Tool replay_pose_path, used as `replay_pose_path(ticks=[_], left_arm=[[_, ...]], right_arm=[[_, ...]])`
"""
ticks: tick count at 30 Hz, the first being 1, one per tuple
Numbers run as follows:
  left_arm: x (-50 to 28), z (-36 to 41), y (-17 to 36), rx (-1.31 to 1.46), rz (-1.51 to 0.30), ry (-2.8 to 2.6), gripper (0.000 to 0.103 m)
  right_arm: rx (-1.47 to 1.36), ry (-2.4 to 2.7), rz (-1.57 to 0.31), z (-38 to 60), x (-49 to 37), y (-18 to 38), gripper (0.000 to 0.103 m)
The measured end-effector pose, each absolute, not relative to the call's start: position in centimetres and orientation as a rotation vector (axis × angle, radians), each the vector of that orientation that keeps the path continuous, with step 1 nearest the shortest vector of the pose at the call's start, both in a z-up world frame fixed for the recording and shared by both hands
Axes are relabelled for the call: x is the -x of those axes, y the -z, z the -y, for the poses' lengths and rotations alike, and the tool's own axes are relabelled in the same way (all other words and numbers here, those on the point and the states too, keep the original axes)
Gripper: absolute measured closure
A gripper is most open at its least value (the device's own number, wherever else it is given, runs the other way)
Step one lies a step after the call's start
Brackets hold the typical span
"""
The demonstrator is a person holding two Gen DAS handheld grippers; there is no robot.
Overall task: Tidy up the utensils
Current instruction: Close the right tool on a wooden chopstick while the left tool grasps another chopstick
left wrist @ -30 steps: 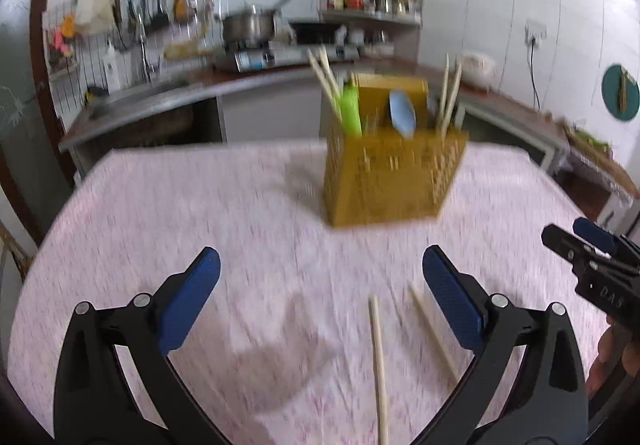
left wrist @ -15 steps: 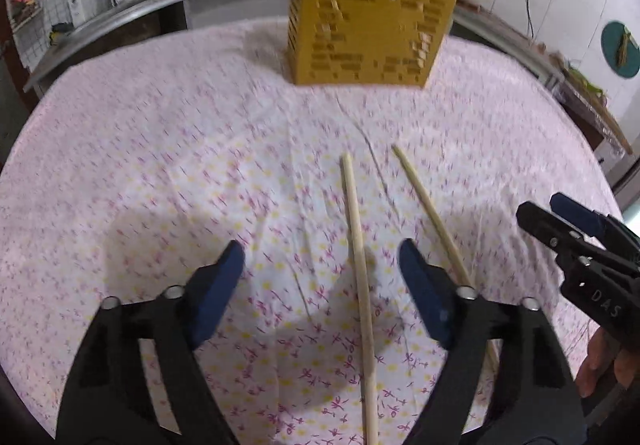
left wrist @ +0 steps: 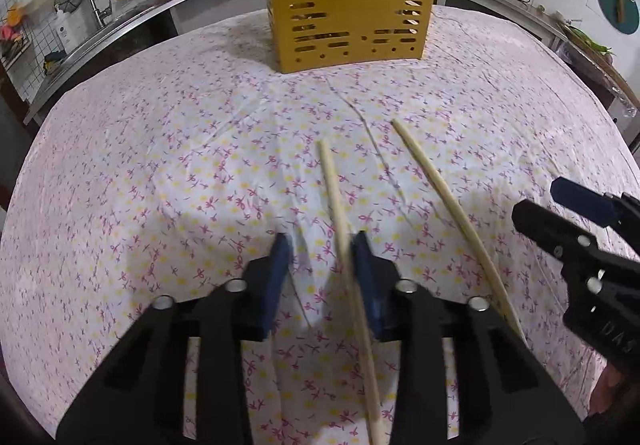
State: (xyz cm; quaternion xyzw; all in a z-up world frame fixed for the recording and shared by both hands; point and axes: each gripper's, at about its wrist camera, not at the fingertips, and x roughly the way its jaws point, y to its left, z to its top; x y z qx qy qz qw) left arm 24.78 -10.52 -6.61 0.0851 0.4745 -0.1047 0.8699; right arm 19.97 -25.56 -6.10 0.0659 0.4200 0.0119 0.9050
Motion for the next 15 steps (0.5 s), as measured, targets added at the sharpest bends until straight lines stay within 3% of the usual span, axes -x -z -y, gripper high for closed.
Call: replay_pose_path(ticks=[2,7,11,15], left_arm=[[-24.9,10.0,6.4,-0.166,-0.993,0.228,0.088],[-24.6,8.6,6.0,-0.134,-0.986,0.261,0.098],[-24.5,7.5,5.7,-0.083,-0.988,0.271,0.102],[-24.6,6.5,5.6,-0.073,-0.989,0.249,0.103]], right_arm=[[-0.133,-0.034,-0.871,25.2,-20.0,6.2,0.052],[-0.137,-0.043,-0.864,24.5,-20.1,6.1,0.053],[-0.124,-0.055,-0.874,23.5,-20.5,6.3,0.053],[-0.087,-0.056,-0.895,22.1,-21.2,6.9,0.061]])
